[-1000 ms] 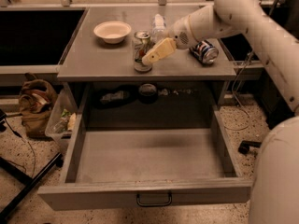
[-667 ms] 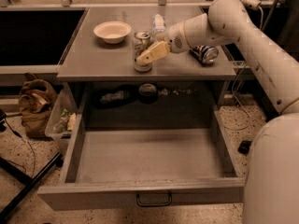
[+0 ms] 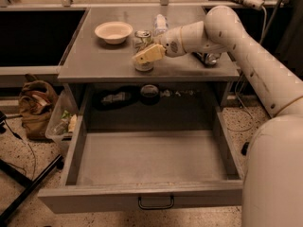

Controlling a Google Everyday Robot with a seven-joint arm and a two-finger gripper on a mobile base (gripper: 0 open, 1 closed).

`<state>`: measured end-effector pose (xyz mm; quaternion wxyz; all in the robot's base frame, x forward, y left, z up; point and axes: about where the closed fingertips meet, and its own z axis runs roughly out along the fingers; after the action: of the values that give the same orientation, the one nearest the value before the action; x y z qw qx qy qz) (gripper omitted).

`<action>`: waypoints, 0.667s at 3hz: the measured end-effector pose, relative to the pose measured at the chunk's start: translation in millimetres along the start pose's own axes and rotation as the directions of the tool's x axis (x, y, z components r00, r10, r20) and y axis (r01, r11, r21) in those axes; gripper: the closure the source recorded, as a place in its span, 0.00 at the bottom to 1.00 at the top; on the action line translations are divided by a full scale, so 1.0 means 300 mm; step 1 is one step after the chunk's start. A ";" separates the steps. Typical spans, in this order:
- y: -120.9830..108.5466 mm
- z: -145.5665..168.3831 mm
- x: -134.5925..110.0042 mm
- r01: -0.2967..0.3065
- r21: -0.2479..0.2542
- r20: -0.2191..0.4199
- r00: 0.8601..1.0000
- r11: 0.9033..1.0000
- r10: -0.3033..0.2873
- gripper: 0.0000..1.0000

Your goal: Place 7up can into top drawer

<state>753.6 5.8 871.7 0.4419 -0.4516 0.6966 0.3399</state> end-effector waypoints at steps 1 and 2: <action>0.001 0.002 -0.001 0.000 0.000 0.001 1.000 1.000 0.000 0.41; 0.001 0.002 -0.001 0.000 0.000 0.001 1.000 1.000 0.000 0.64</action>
Offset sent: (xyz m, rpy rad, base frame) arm 0.0001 0.0007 0.0002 0.0012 -0.0006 0.0003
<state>753.7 6.5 871.8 0.4423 -0.4516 0.6962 0.3402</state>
